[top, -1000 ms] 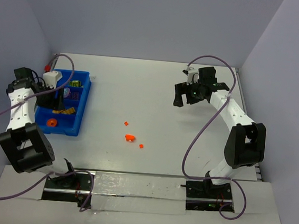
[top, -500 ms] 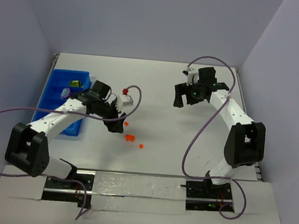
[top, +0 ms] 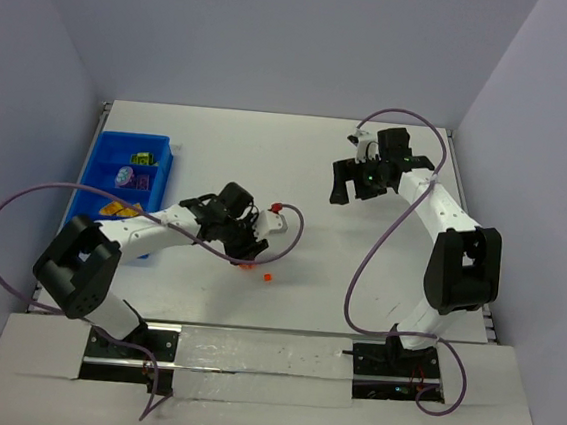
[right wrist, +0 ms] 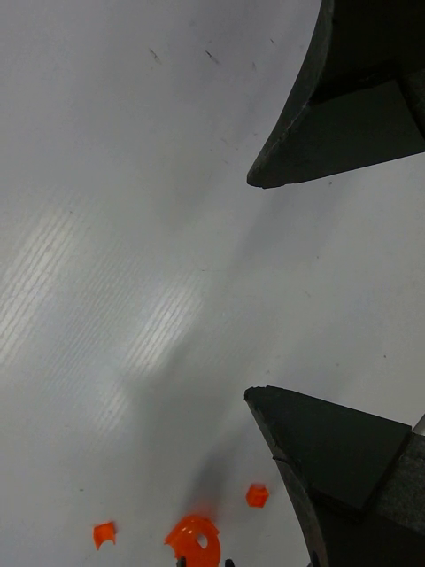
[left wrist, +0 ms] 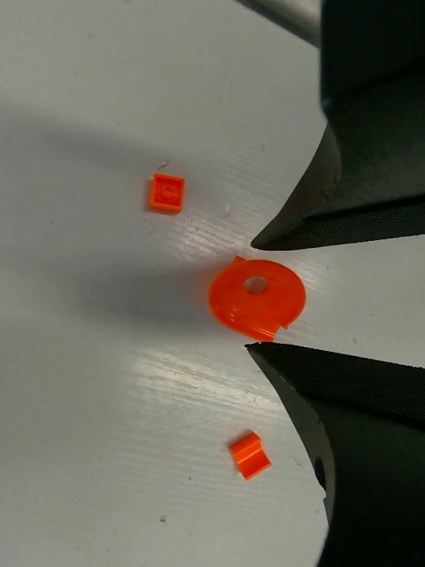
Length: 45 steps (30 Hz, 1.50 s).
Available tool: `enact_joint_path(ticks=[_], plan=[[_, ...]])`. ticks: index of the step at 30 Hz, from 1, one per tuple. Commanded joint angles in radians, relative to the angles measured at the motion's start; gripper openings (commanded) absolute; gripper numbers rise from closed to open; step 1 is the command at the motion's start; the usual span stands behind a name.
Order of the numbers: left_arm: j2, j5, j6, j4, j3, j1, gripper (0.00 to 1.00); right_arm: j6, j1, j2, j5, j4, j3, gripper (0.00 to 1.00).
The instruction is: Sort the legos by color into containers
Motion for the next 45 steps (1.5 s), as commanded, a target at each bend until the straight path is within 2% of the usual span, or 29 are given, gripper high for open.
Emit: enact_joint_path(ticks=[1,8,14,20,24,28,32,35,36,38,40,45], plan=[[0.031,-0.106,0.020,0.111,-0.004,-0.028,0.51,-0.009,-0.008,0.005,-0.013,-0.008,0.043,1.00],[0.053,-0.130,0.053,0.104,-0.029,-0.037,0.47,-0.013,-0.011,0.010,-0.014,-0.012,0.044,1.00],[0.053,-0.156,0.065,0.118,-0.075,-0.039,0.29,-0.011,-0.011,0.015,-0.016,-0.012,0.048,1.00],[0.027,-0.152,0.047,0.092,-0.049,-0.037,0.02,-0.008,-0.012,0.016,-0.016,-0.012,0.048,1.00],[-0.061,-0.080,-0.020,-0.046,0.022,0.005,0.00,-0.007,-0.011,0.014,-0.019,-0.013,0.048,1.00],[-0.161,0.088,-0.068,-0.241,0.148,0.199,0.00,-0.008,-0.011,0.011,-0.022,-0.015,0.048,1.00],[-0.245,0.139,-0.029,-0.413,0.247,0.545,0.02,-0.007,-0.011,0.018,-0.034,-0.018,0.053,1.00],[-0.268,0.138,0.012,-0.505,0.253,0.681,0.04,-0.007,-0.011,0.023,-0.038,-0.024,0.058,1.00],[-0.275,0.158,0.040,-0.547,0.240,0.767,0.05,-0.008,-0.009,0.025,-0.038,-0.024,0.058,1.00],[-0.283,0.170,0.083,-0.590,0.218,0.869,0.07,-0.007,-0.009,0.023,-0.039,-0.025,0.059,1.00],[-0.296,0.168,0.120,-0.607,0.185,0.949,0.08,-0.007,-0.009,0.022,-0.041,-0.025,0.061,1.00],[-0.300,0.113,0.158,-0.591,0.098,1.054,0.11,-0.010,-0.008,0.020,-0.044,-0.028,0.060,1.00]])
